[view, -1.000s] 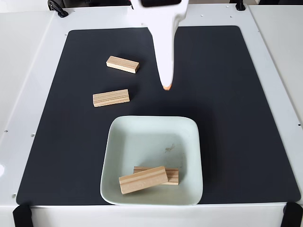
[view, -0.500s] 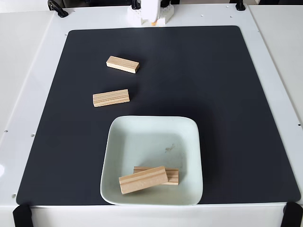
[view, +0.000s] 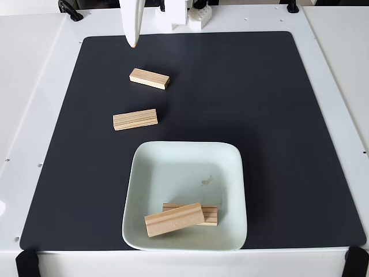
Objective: Pick up the wooden block and place them on the plate.
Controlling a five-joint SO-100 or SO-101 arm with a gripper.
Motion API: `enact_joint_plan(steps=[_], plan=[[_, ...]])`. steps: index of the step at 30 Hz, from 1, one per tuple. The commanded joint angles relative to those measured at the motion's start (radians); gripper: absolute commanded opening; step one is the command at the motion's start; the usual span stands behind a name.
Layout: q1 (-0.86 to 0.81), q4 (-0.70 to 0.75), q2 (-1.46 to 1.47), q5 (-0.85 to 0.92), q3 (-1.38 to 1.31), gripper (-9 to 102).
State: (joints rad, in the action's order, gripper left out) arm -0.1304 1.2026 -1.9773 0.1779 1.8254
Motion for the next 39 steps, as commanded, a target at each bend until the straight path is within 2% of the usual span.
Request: enact_joint_plan(steps=[1, 11, 14, 21, 36, 39], plan=[[-0.031, -0.071, 0.1, 0.063, -0.061, 0], [-0.023, -0.087, 0.508, 0.318, -0.35, 0], [-0.02, -0.087, 0.572, 0.327, -0.397, 1], [-0.014, -0.086, 0.611, 0.36, -0.411, 24], [-0.02, -0.087, 0.65, 0.359, -0.327, 24], [-0.018, -0.092, 0.664, 0.313, -0.327, 24]])
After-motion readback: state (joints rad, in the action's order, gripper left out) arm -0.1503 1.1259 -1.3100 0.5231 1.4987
